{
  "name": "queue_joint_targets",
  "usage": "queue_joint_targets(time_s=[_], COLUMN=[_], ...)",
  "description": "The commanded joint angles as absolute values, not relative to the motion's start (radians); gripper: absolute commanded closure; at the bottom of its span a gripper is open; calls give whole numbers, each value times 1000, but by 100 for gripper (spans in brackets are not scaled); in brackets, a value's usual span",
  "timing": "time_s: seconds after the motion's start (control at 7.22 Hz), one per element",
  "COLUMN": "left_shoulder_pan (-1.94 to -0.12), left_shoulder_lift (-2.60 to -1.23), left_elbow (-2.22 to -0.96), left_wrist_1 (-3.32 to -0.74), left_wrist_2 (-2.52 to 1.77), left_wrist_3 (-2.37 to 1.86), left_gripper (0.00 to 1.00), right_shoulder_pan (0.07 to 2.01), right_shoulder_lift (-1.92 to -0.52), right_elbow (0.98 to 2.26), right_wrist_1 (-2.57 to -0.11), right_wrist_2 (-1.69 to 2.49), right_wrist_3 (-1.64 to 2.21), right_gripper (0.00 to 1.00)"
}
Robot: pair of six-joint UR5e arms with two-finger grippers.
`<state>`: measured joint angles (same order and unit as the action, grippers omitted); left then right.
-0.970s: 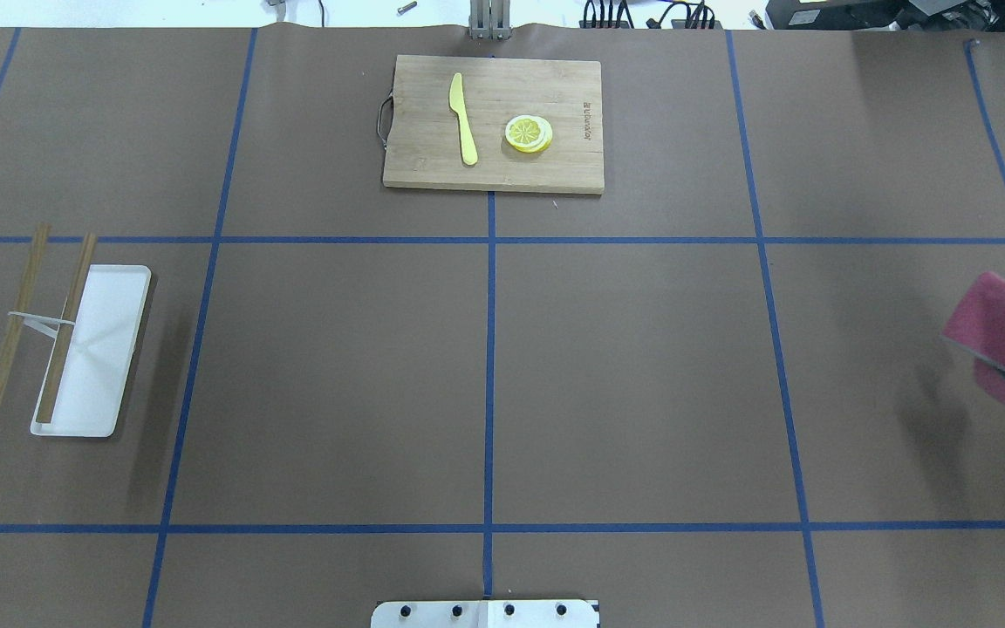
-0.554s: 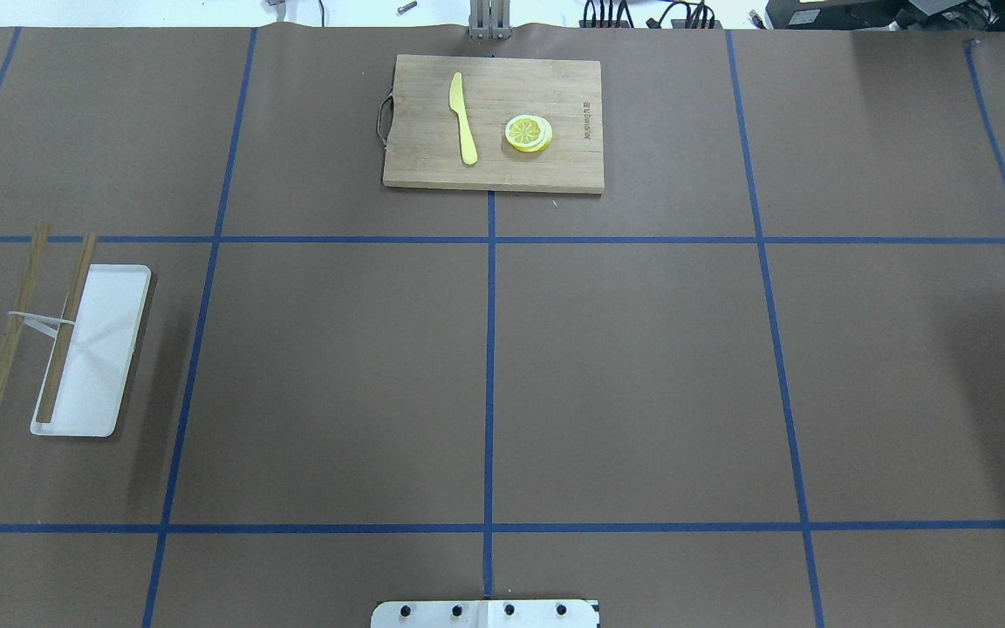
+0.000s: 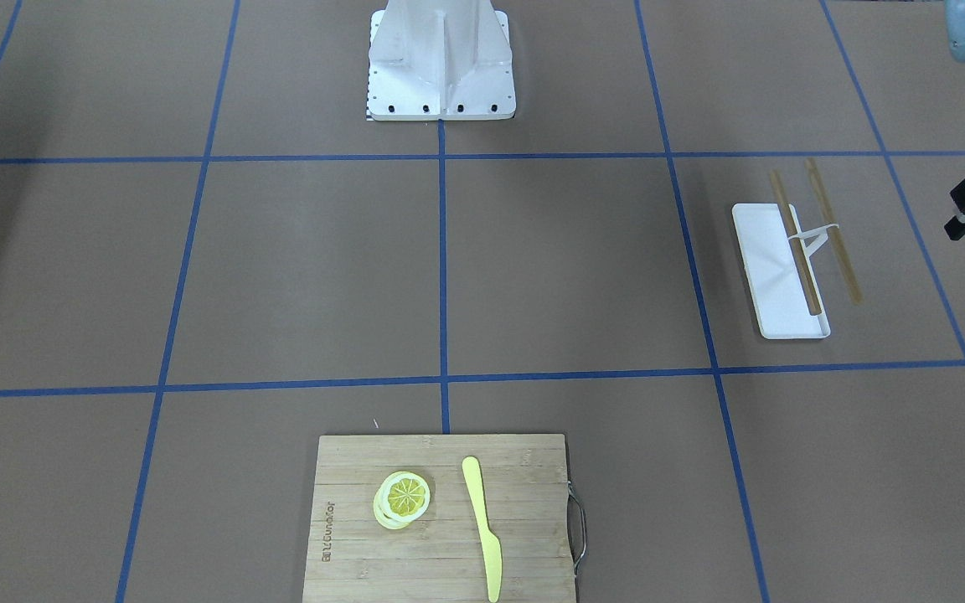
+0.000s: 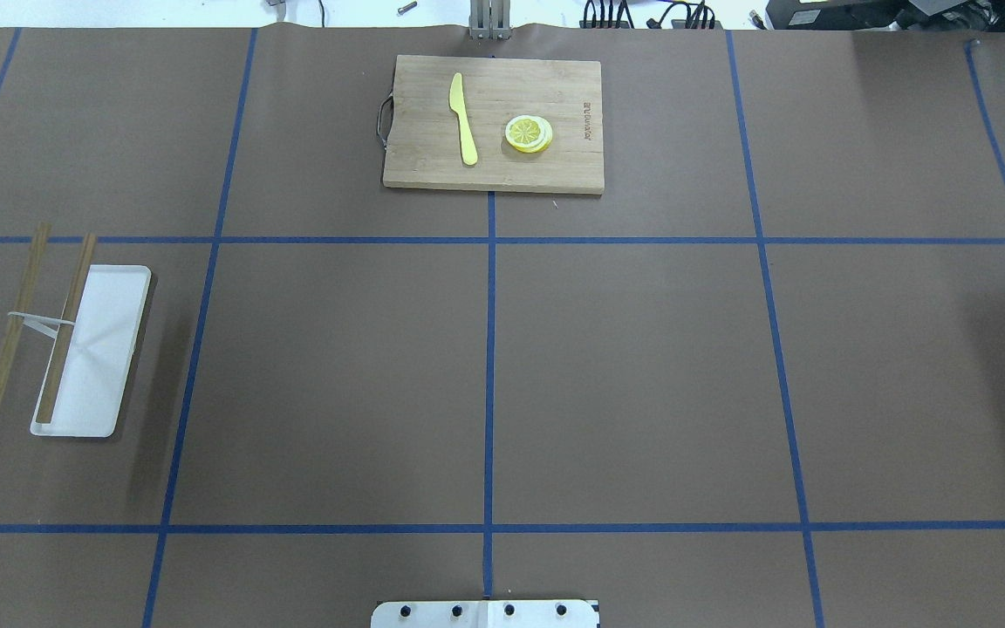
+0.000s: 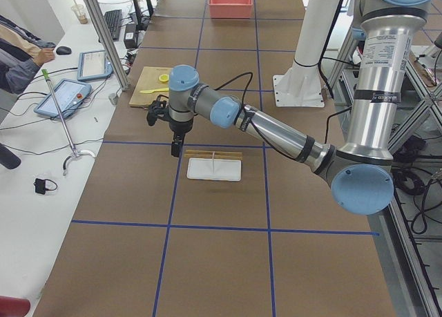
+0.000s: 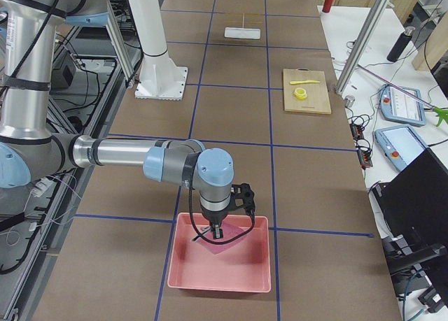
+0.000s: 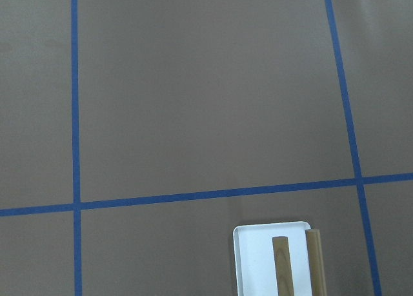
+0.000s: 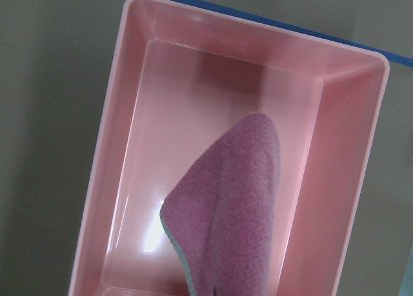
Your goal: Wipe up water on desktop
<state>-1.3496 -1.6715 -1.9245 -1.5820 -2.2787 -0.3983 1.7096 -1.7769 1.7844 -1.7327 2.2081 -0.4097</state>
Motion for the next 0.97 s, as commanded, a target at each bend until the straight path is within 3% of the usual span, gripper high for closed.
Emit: queue_joint_targets(time_s=[0.0,0.42,0.83], left_shoulder_pan=[-1350,-1353,-1468], left_shoulder_lift=[-1672,-1661,-1617], left_elbow=[-1924,-1942,-1912], left_wrist_1=[-1571,-1508,-1343], left_wrist_2=[-2279,-2278,-2276], left_wrist_3=[-400,-373,18], left_gripper=[2,2,2], right_shoulder_pan=[1710,1710,1709], right_shoulder_lift=[-1772,-1776,-1764], right_elbow=[1752,1743,1755], right_wrist_1=[-1730,-1729,-1727], right_wrist_2=[2214,2281,2287], right_wrist_3=[-397,-399,-397], right_gripper=[0,0,0])
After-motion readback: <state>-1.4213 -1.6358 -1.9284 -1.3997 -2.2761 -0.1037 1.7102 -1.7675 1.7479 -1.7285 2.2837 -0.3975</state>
